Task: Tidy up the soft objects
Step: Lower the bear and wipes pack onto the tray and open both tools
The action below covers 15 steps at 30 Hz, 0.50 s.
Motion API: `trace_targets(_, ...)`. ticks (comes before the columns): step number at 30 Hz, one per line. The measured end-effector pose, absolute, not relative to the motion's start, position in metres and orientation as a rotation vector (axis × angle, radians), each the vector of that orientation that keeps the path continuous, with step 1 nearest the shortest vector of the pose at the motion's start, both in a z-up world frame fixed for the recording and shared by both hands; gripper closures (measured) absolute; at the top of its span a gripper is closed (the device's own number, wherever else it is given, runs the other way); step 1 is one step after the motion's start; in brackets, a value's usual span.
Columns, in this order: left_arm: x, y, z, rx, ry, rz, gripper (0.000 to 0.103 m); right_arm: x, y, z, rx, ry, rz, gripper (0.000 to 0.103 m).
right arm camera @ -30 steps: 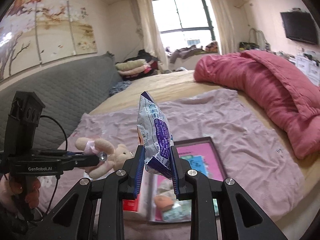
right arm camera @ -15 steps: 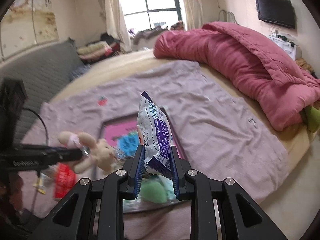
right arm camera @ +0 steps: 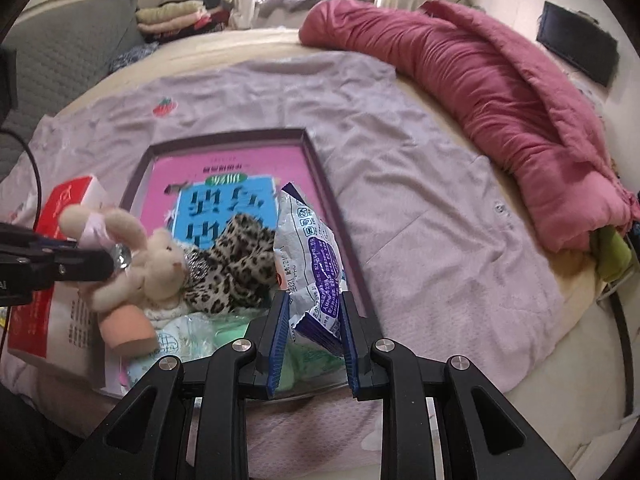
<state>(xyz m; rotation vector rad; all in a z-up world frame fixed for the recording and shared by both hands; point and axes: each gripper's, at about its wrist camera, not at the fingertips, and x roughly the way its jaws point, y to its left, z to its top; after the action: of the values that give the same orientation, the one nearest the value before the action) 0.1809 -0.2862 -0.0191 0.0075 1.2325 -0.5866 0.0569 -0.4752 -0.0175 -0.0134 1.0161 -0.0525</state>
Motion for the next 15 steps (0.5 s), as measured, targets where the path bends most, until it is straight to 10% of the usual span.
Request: trace_targets(15,0.187,-0.287,-0.023,0.036,1.261,-0.558,0.082,0.051,-0.465,-0.017,0.098,1.004,0.064,0.055)
